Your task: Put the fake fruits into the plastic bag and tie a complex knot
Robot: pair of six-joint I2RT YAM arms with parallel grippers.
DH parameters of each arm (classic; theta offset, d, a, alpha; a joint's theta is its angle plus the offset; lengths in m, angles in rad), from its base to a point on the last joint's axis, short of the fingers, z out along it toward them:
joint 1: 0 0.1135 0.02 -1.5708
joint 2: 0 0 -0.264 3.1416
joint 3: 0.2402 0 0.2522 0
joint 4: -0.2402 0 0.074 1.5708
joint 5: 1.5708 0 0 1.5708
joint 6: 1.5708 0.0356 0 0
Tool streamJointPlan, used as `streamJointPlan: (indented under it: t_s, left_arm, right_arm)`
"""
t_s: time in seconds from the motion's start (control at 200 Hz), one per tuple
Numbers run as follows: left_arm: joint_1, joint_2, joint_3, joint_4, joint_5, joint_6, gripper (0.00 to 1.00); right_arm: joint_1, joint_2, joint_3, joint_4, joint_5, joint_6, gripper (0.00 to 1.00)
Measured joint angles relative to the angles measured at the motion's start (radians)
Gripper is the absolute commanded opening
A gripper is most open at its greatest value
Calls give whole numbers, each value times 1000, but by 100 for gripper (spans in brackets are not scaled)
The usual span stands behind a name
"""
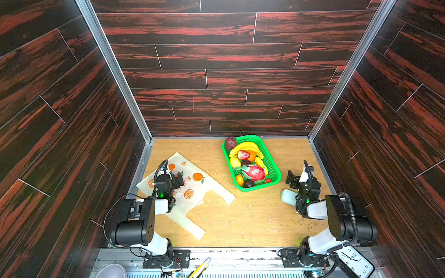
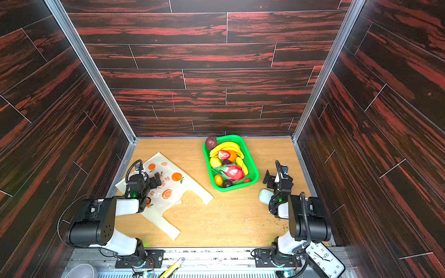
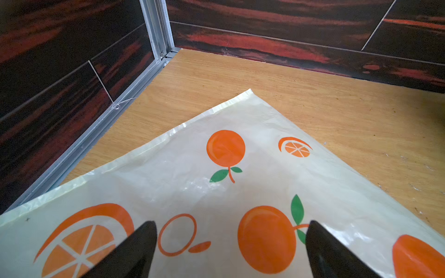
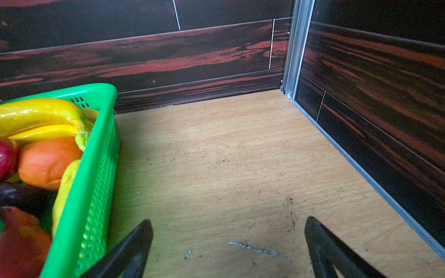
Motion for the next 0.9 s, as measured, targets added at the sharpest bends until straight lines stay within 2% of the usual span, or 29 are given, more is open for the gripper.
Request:
streamJointPlan:
  t_s: [0.897]
  left_arm:
    - [0, -24, -6, -2, 3, 1, 99]
  right_arm:
    - [0, -5, 0, -7, 10, 2, 99]
